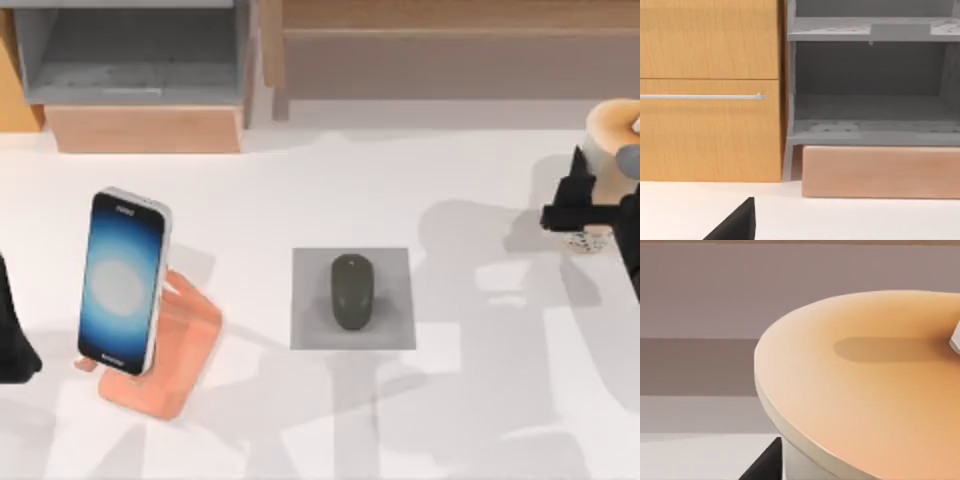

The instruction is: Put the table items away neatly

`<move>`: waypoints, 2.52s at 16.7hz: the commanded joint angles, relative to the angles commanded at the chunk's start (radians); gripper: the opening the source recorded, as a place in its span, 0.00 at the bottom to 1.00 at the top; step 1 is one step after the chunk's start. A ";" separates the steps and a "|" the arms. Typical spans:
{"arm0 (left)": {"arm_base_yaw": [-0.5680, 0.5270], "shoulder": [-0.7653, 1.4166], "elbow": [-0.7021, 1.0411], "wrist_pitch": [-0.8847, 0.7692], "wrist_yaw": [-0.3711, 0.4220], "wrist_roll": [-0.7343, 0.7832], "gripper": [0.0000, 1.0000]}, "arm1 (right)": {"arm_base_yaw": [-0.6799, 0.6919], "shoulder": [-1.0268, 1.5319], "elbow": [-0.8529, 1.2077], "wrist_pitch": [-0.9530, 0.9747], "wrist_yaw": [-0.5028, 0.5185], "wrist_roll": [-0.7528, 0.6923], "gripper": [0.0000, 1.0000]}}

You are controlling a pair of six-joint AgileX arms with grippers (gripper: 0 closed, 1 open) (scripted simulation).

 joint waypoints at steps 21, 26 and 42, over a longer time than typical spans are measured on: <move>0.000 0.000 0.000 0.000 0.000 0.000 1.00 | 0.000 -0.077 0.022 -0.039 -0.012 -0.010 0.00; 0.000 0.000 0.000 0.000 0.000 0.000 1.00 | -0.030 -0.154 0.131 -0.033 -0.082 -0.085 0.00; 0.000 0.000 0.000 0.000 0.000 0.000 1.00 | -0.411 -0.053 0.905 -0.901 -0.419 -0.077 0.00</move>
